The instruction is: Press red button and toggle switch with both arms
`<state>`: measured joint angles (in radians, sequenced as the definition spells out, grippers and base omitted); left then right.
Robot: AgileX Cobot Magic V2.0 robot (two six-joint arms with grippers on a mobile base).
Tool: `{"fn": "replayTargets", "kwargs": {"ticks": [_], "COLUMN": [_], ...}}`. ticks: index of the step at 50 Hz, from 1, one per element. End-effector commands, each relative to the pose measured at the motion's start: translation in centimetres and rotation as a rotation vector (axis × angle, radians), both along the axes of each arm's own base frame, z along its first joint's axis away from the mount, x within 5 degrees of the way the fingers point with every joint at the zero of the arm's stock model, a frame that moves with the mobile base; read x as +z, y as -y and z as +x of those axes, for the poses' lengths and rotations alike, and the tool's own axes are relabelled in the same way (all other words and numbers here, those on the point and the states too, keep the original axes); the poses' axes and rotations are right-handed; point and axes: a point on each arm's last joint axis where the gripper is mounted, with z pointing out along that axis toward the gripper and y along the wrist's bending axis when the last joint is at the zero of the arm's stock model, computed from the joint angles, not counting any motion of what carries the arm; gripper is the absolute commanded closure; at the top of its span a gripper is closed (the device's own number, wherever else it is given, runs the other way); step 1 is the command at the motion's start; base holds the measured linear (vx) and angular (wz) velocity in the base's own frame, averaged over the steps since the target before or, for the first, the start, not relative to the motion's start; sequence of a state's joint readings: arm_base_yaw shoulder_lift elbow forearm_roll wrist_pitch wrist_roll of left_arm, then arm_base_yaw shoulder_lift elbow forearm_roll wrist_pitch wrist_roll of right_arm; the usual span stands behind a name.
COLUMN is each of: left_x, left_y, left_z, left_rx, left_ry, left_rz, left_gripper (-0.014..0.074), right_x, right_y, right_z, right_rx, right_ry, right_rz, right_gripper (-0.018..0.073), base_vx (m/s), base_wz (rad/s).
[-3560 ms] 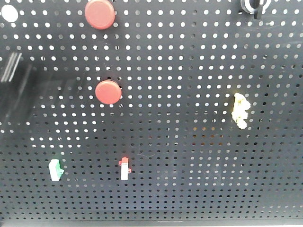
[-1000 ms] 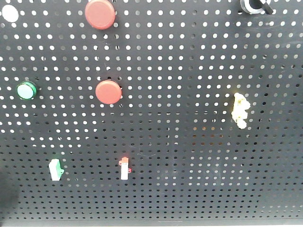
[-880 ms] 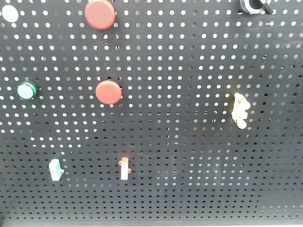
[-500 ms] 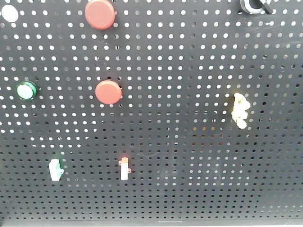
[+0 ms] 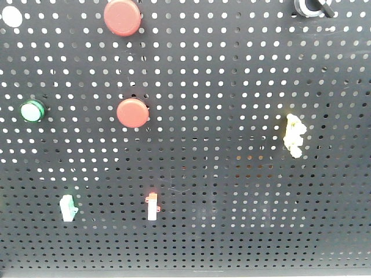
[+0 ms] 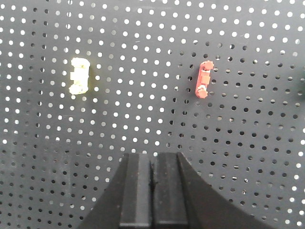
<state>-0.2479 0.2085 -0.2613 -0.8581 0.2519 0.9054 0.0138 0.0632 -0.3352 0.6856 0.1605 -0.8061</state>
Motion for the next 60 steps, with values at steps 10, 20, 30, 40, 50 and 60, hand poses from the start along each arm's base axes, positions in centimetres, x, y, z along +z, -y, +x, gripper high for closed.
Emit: {"fn": "replayTargets", "kwargs": {"ticks": [10, 20, 30, 40, 50, 60], "left_x": [1.0, -3.6, -9.0, -8.8, -8.8, -8.8], "left_y": [-0.7, -1.5, -2.4, -2.5, -2.5, -2.5], "left_z": [0.2, -0.2, -0.4, -0.4, -0.4, -0.4], "left_rx": [0.08, 0.158, 0.281, 0.301, 0.301, 0.301], "left_ry": [0.077, 0.052, -0.02, -0.02, -0.024, -0.025], "left_rz": [-0.008, 0.185, -0.057, -0.035, -0.033, -0.033], "left_gripper": [0.0594, 0.0594, 0.0594, 0.0594, 0.0594, 0.0594], "right_x": [1.3, 1.3, 1.3, 1.3, 1.3, 1.3], "right_y": [0.4, 0.4, 0.4, 0.4, 0.4, 0.4], "right_z": [-0.2, -0.2, -0.2, -0.2, -0.2, -0.2], "right_rx": [-0.04, -0.04, -0.04, -0.041, -0.041, -0.041], "right_ry": [0.064, 0.064, 0.064, 0.064, 0.064, 0.064], "right_rz": [0.021, 0.021, 0.021, 0.02, 0.02, 0.02], "right_gripper": [0.0562, 0.0562, 0.0562, 0.0562, 0.0562, 0.0562], "base_vx": [0.0, 0.0, 0.0, 0.0, 0.0, 0.0], "base_wz": [0.0, 0.0, 0.0, 0.0, 0.0, 0.0]}}
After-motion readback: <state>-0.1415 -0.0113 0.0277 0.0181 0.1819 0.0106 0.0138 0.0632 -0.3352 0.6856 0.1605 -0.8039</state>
